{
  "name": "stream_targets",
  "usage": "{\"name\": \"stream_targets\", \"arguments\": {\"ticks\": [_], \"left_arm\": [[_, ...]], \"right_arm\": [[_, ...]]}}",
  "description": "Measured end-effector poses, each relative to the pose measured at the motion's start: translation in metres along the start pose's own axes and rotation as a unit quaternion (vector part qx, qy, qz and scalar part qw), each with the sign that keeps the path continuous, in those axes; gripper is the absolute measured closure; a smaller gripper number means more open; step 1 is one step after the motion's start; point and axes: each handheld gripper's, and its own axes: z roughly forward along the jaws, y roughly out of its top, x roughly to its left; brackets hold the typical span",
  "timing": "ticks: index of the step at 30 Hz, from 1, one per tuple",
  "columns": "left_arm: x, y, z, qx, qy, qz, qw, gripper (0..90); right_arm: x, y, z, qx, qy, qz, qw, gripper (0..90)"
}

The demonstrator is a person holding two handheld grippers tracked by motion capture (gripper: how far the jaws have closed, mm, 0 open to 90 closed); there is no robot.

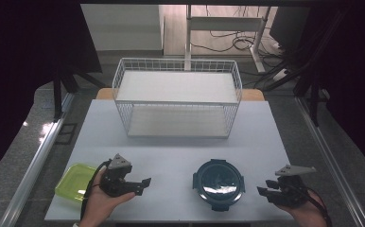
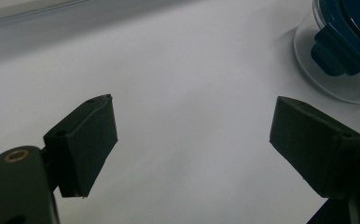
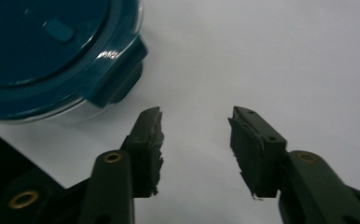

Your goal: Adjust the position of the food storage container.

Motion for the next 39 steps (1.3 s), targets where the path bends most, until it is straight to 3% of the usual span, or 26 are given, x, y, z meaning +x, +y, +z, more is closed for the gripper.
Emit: {"name": "stream_targets", "arguments": {"ticks": [3,6,12,23,32,39], "left_arm": [[0.001,0.0,0.0,-0.001,0.0,-0.002,1.0,14.5],[0.002,0.0,0.001,-0.001,0.001,-0.004,1.0,14.6],[0.001,0.0,0.001,-0.001,0.0,-0.002,1.0,14.8],[0.0,-0.002,0.003,0.006,0.004,-0.01,0.9999,15.3],[0.0,-0.001,0.003,0.007,0.008,-0.01,0.9999,15.5],[-0.001,-0.001,0.004,0.009,0.006,-0.008,0.9999,15.7]], "right_arm": [[0.003,0.0,0.004,0.013,0.007,-0.008,0.9999,65.5],[0.005,0.001,0.006,0.027,0.029,-0.017,0.9991,77.0],[0.014,0.002,0.012,0.047,0.042,-0.04,0.9972,88.3],[0.04,0.008,0.025,0.072,0.049,-0.09,0.9921,88.5],[0.051,0.013,0.033,0.072,0.055,-0.106,0.9903,88.6],[0.054,0.014,0.038,0.082,0.043,-0.112,0.9895,88.7]]}}
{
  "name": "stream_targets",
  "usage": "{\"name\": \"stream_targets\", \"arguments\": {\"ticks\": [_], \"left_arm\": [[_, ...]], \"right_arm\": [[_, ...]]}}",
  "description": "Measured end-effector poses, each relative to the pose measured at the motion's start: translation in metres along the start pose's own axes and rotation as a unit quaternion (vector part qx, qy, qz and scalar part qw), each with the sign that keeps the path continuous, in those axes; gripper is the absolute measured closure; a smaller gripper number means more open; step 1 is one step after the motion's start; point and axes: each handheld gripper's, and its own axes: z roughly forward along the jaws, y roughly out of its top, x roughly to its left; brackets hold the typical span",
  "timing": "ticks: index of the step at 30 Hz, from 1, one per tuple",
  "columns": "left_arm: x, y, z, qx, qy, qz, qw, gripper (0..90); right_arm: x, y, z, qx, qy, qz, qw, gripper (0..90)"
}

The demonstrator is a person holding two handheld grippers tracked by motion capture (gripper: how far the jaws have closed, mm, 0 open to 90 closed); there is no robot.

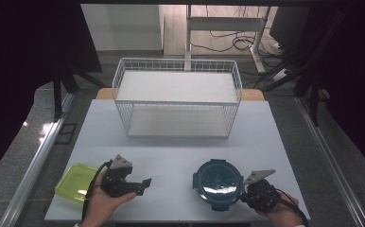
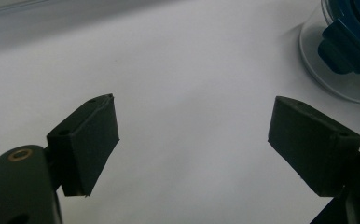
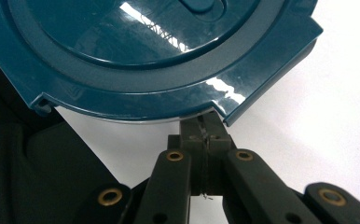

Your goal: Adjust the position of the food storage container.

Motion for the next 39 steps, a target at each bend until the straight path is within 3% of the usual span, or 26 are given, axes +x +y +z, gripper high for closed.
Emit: {"name": "stream_targets", "arguments": {"ticks": [10,24,39], "left_arm": [[-0.001,0.004,0.005,0.002,-0.006,-0.002,1.0,16.3],[-0.001,0.004,0.004,-0.003,-0.006,-0.002,1.0,16.3],[0.003,0.004,0.001,-0.009,-0.002,-0.005,0.9999,17.3]], "right_arm": [[0.001,0.008,0.005,0.001,-0.003,-0.013,0.9999,88.8],[0.012,0.035,0.021,0.008,-0.009,-0.039,0.9992,88.8],[0.035,0.081,0.045,0.008,0.011,-0.077,0.9969,88.8]]}}
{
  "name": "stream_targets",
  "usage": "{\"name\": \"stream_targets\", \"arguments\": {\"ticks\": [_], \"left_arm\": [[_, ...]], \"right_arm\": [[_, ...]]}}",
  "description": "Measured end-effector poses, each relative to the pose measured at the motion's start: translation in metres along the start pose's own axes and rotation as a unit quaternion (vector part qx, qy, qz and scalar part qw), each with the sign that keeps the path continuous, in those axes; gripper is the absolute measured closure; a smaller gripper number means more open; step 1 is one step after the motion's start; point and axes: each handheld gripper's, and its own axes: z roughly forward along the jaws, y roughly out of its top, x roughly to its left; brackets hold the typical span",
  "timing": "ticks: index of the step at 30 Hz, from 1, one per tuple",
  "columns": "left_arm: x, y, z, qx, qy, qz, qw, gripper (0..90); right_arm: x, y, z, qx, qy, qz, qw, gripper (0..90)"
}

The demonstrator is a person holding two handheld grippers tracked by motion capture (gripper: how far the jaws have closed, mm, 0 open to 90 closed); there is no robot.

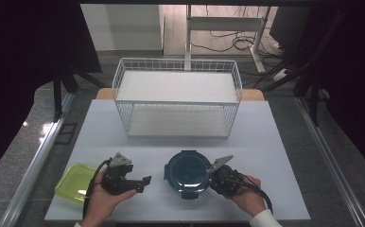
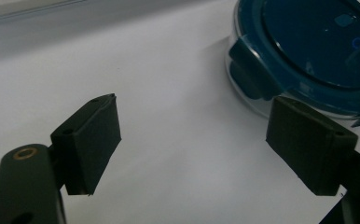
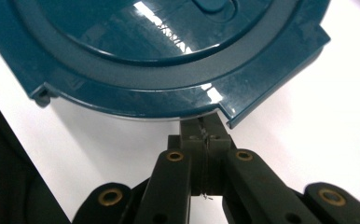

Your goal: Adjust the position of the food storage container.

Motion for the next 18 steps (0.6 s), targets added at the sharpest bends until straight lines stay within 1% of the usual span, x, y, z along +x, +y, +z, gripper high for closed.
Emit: {"name": "stream_targets", "arguments": {"ticks": [2,6,10,11,13,15,16,18], "left_arm": [[0.001,0.0,0.0,0.0,0.001,-0.001,1.0,17.3],[0.002,0.0,-0.001,-0.002,0.004,-0.004,1.0,17.2],[0.002,0.0,-0.001,-0.001,0.006,-0.004,1.0,17.4],[0.002,0.0,-0.001,0.0,0.006,-0.003,1.0,17.4],[0.002,0.0,0.0,0.001,0.007,-0.003,1.0,17.4],[0.002,-0.001,0.0,0.001,0.007,-0.003,1.0,17.3],[0.002,-0.001,-0.001,-0.001,0.007,-0.003,1.0,17.4],[0.002,-0.001,-0.002,-0.003,0.007,-0.002,1.0,17.4]], "right_arm": [[0.004,0.006,0.003,0.002,-0.001,-0.008,1.0,88.8],[0.007,0.013,0.007,0.0,0.003,-0.013,0.9999,88.8],[0.007,0.015,0.009,-0.006,0.001,-0.007,1.0,88.8],[0.008,0.015,0.009,-0.007,0.001,-0.009,0.9999,88.8],[0.009,0.015,0.009,-0.008,0.008,-0.008,0.9999,88.8],[0.007,0.013,0.008,-0.015,0.012,0.0,0.9998,88.7],[0.006,0.012,0.006,-0.023,0.012,0.007,0.9996,88.7],[0.003,0.009,-0.001,-0.035,0.02,0.017,0.9991,88.8]]}}
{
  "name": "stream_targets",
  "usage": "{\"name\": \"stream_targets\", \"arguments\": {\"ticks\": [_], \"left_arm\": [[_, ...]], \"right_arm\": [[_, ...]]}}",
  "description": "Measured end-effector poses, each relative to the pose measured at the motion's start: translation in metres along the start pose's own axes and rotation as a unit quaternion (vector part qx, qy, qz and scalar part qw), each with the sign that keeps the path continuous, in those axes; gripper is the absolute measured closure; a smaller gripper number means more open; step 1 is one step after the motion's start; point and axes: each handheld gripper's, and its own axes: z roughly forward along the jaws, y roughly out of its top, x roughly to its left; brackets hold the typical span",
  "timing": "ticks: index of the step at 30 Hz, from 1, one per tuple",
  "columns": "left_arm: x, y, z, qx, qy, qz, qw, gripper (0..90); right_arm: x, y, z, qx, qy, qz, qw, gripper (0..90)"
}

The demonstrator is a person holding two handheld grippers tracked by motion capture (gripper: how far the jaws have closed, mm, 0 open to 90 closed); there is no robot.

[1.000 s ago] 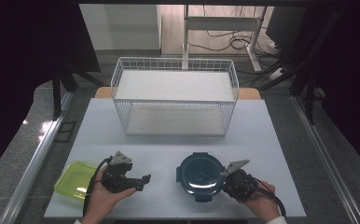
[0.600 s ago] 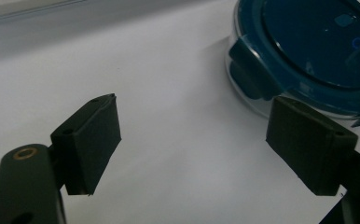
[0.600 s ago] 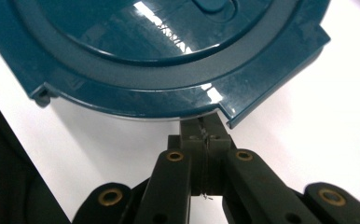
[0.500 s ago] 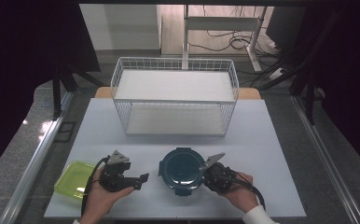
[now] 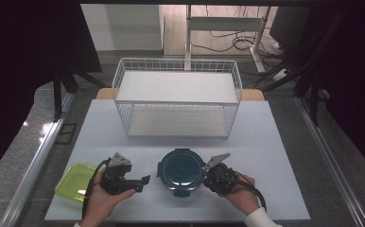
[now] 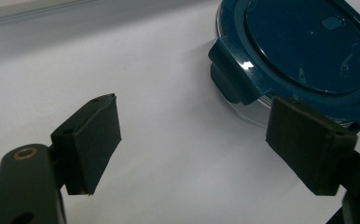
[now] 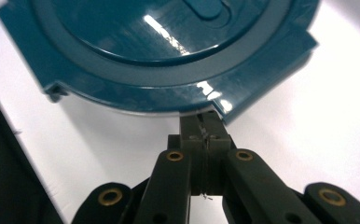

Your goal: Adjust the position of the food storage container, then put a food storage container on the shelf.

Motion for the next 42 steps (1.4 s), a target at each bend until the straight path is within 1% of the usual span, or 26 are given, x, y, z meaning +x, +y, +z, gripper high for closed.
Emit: {"name": "stream_targets", "arguments": {"ticks": [2,4,7,9,11,12,15,17,18,20,21,22,23,24,25,26,27,28,30,31,33,35,36,38,40,42], "left_arm": [[0.0,0.0,-0.002,-0.007,0.001,0.0,1.0,17.5],[0.001,-0.001,-0.003,-0.012,0.001,-0.001,0.9999,17.6],[0.002,-0.001,-0.005,-0.019,0.005,-0.004,0.9998,17.6],[0.003,-0.001,-0.006,-0.023,0.007,-0.005,0.9997,17.7],[0.003,-0.001,-0.007,-0.026,0.008,-0.007,0.9996,17.8],[0.003,-0.001,-0.007,-0.027,0.009,-0.005,0.9996,17.9],[0.003,0.0,-0.007,-0.027,0.009,-0.002,0.9996,17.9],[0.003,-0.001,-0.007,-0.027,0.009,-0.002,0.9996,17.8],[0.002,-0.001,-0.008,-0.028,0.008,-0.002,0.9996,17.9],[0.002,0.0,-0.008,-0.03,0.008,0.001,0.9995,17.8],[0.001,0.0,-0.009,-0.03,0.008,0.002,0.9995,17.8],[0.001,0.0,-0.009,-0.032,0.007,0.003,0.9995,17.7],[0.0,0.001,-0.01,-0.034,0.005,0.004,0.9994,17.6],[-0.001,0.001,-0.01,-0.035,0.004,0.004,0.9994,17.4],[-0.002,0.002,-0.011,-0.037,0.002,0.001,0.9993,17.3],[-0.003,0.003,-0.011,-0.039,0.001,0.0,0.9992,17.1],[-0.004,0.004,-0.011,-0.041,-0.001,0.002,0.9992,17.0],[-0.005,0.004,-0.011,-0.041,-0.002,0.004,0.9992,16.9],[-0.006,0.005,-0.01,-0.039,-0.004,0.007,0.9992,16.7],[-0.006,0.004,-0.01,-0.038,-0.005,0.006,0.9992,16.7],[-0.006,0.004,-0.01,-0.035,-0.006,0.008,0.9994,16.6],[-0.005,0.004,-0.011,-0.036,-0.007,0.004,0.9993,16.2],[-0.005,0.004,-0.011,-0.037,-0.007,0.004,0.9993,15.9],[-0.006,0.006,-0.012,-0.039,-0.01,0.002,0.9992,15.0],[-0.007,0.009,-0.012,-0.046,-0.01,-0.001,0.9989,13.3],[-0.007,0.011,-0.013,-0.048,-0.021,-0.007,0.9986,12.4]], "right_arm": [[-0.001,-0.004,-0.012,-0.018,0.001,0.004,0.9998,88.8],[-0.002,-0.007,-0.019,-0.03,0.003,0.009,0.9995,88.8],[-0.008,-0.014,-0.031,-0.048,-0.006,0.021,0.9986,88.7],[-0.018,-0.019,-0.037,-0.064,-0.01,0.044,0.9969,88.7],[-0.026,-0.023,-0.04,-0.075,-0.011,0.061,0.9952,88.7],[-0.032,-0.027,-0.043,-0.083,-0.014,0.07,0.994,88.7],[-0.042,-0.033,-0.049,-0.101,-0.018,0.09,0.9907,88.7],[-0.047,-0.036,-0.054,-0.116,-0.016,0.108,0.9872,88.7],[-0.049,-0.038,-0.056,-0.129,-0.015,0.117,0.9846,88.5],[-0.051,-0.041,-0.059,-0.143,-0.013,0.129,0.9813,86.7],[-0.052,-0.042,-0.059,-0.15,-0.01,0.133,0.9796,83.6],[-0.053,-0.043,-0.06,-0.154,-0.007,0.137,0.9786,76.1],[-0.053,-0.044,-0.06,-0.159,-0.004,0.142,0.9769,63.6],[-0.053,-0.044,-0.061,-0.167,-0.008,0.155,0.9737,48.5],[-0.053,-0.044,-0.061,-0.169,-0.008,0.163,0.9719,41.6],[-0.052,-0.044,-0.062,-0.175,-0.005,0.173,0.9692,33.9],[-0.052,-0.043,-0.063,-0.181,-0.007,0.177,0.9673,29.8],[-0.05,-0.043,-0.065,-0.189,-0.012,0.179,0.9655,26.4],[-0.048,-0.043,-0.066,-0.191,-0.014,0.172,0.9663,20.8],[-0.048,-0.043,-0.066,-0.191,-0.014,0.169,0.9669,20.2],[-0.047,-0.043,-0.065,-0.191,-0.009,0.169,0.9668,20.0],[-0.048,-0.043,-0.063,-0.196,-0.003,0.174,0.965,19.1],[-0.049,-0.043,-0.063,-0.198,0.004,0.181,0.9635,18.7],[-0.05,-0.043,-0.062,-0.198,0.009,0.187,0.962,17.0],[-0.05,-0.043,-0.062,-0.195,0.006,0.195,0.9613,13.2],[-0.05,-0.043,-0.062,-0.194,0.002,0.198,0.9608,12.8]]}}
